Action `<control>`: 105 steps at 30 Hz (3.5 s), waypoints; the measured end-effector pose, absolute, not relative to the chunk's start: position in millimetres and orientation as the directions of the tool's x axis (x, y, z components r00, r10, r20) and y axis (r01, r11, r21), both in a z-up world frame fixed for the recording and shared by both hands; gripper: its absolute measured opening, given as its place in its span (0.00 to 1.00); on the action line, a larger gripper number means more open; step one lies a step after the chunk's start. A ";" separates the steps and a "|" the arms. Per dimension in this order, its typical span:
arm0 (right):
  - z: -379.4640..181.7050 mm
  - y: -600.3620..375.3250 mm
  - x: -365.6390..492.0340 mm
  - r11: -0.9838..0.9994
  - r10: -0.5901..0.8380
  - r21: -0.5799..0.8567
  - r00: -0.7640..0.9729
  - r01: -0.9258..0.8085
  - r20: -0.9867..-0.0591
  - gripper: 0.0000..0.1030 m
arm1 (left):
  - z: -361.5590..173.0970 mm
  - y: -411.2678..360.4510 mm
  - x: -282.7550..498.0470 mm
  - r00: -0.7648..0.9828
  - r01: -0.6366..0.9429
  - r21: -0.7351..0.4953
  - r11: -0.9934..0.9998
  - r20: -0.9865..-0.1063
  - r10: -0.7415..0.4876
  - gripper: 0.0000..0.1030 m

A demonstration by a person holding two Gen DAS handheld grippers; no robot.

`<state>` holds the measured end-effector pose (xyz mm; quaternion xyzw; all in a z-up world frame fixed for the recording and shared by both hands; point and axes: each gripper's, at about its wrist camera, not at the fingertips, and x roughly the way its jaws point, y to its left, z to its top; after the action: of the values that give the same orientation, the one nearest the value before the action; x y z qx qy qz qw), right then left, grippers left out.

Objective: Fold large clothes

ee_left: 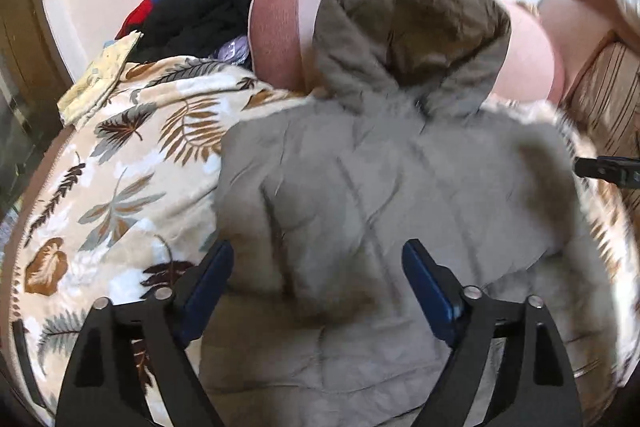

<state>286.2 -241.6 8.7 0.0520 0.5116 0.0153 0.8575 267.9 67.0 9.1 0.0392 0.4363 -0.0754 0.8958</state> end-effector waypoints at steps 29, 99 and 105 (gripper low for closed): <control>68.5 -149.5 491.0 0.953 0.122 -0.050 0.532 -0.298 -0.838 0.26 | -39.8 67.3 312.3 0.511 0.247 -0.059 0.967 -0.840 -0.182 0.89; -61.6 -198.9 280.9 0.993 0.088 0.112 0.476 0.022 -0.875 0.28 | -73.0 8.5 267.0 0.498 0.299 -0.063 0.952 -0.841 -0.212 0.17; -35.9 -192.8 255.3 0.993 0.104 0.117 0.533 -0.010 -0.840 0.87 | -63.7 11.1 255.3 0.505 0.288 -0.062 0.956 -0.838 -0.206 0.21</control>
<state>255.3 -192.8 -35.9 0.0489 0.4822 0.0327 0.8741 255.3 11.1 -63.7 0.0428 0.4767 -0.1424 0.8664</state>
